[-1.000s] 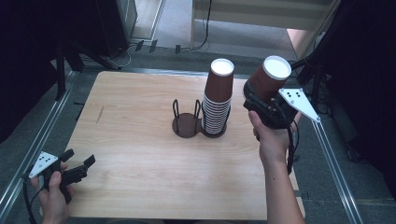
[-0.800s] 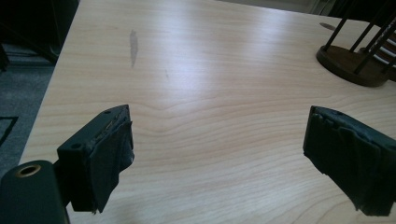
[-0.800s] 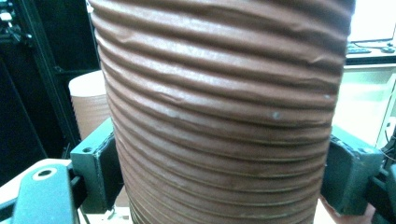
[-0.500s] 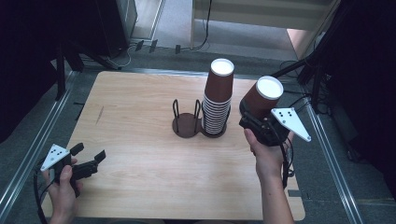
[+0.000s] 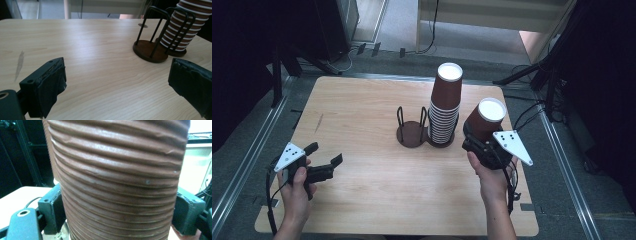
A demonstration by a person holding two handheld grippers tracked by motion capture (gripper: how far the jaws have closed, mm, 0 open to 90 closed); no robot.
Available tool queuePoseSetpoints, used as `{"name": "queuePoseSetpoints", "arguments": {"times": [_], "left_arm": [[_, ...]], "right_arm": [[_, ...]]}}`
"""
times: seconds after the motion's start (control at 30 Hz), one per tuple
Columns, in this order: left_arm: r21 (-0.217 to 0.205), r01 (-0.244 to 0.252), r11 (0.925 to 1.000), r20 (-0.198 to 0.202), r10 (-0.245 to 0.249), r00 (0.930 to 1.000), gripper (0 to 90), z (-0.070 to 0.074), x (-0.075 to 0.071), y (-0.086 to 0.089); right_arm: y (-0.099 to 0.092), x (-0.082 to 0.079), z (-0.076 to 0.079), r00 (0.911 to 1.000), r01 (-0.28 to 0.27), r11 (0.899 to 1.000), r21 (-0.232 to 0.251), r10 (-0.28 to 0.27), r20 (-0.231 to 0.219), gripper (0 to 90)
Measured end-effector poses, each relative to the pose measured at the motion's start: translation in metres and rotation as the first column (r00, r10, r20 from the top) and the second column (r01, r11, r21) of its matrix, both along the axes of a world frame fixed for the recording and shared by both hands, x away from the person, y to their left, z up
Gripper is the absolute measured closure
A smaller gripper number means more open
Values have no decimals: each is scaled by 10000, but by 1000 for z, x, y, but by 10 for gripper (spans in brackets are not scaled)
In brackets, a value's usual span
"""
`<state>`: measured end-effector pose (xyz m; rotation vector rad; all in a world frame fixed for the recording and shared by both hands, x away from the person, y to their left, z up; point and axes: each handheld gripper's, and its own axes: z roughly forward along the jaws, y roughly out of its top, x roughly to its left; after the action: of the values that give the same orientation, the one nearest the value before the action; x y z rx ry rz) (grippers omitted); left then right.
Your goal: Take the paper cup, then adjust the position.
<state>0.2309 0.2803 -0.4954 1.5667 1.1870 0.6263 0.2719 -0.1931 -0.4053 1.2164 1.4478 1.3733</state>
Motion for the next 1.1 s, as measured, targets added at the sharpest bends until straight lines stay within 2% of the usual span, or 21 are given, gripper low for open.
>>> {"name": "queuePoseSetpoints", "arguments": {"times": [0.27, 0.47, 0.5, 0.57, 0.67, 0.7, 0.8, 0.83, 0.97, 1.0, 1.03, 1.07, 1.1], "left_arm": [[-66, 482, 9988, 224, -481, 9986, 22, 12, 12, -20], [48, 784, 9969, 229, -785, 9967, 22, 17, 20, -36], [61, 781, 9969, 230, -782, 9967, 22, 19, 20, -39], [26, 946, 9955, 357, -946, 9949, 22, 22, 20, -48], [236, 1154, 9930, 341, -1161, 9926, 22, 25, 21, -53], [361, 1377, 9898, 323, -1388, 9898, 22, 27, 21, -59], [506, 1390, 9890, 458, -1414, 9889, 22, 29, 19, -64], [524, 1739, 9834, 569, -1768, 9826, 22, 32, 17, -68], [472, 2166, 9751, 550, -2190, 9742, 18, 40, 15, -76], [472, 2166, 9751, 550, -2190, 9742, 18, 40, 15, -76], [649, 2450, 9673, 486, -2483, 9675, 18, 44, 15, -81], [689, 2582, 9636, 422, -2614, 9643, 18, 45, 14, -84], [689, 2582, 9636, 422, -2614, 9643, 18, 45, 14, -84]], "right_arm": [[7, -5, -17, 9998, -99, 9998, -199, 96, -156, 155], [17, -7, -31, 9994, -236, 9979, -603, 221, -252, 155], [22, -8, -38, 9990, -334, 9966, -749, 311, -324, 155], [26, -8, -43, 9985, -378, 9949, -937, 339, -423, 154], [31, -8, -48, 9979, -486, 9929, -1088, 437, -469, 154], [39, -9, -54, 9973, -583, 9895, -1324, 517, -530, 154], [49, -10, -61, 9956, -756, 9850, -1554, 659, -664, 153], [52, -11, -64, 9950, -822, 9828, -1651, 716, -697, 153], [66, -13, -74, 9933, -1032, 9690, -2246, 885, -748, 151], [69, -14, -76, 9928, -1070, 9659, -2359, 911, -775, 151], [72, -15, -78, 9924, -1104, 9634, -2443, 935, -799, 151], [74, -15, -79, 9920, -1157, 9599, -2554, 986, -788, 151], [76, -16, -81, 9919, -1177, 9566, -2667, 1004, -777, 151]]}}
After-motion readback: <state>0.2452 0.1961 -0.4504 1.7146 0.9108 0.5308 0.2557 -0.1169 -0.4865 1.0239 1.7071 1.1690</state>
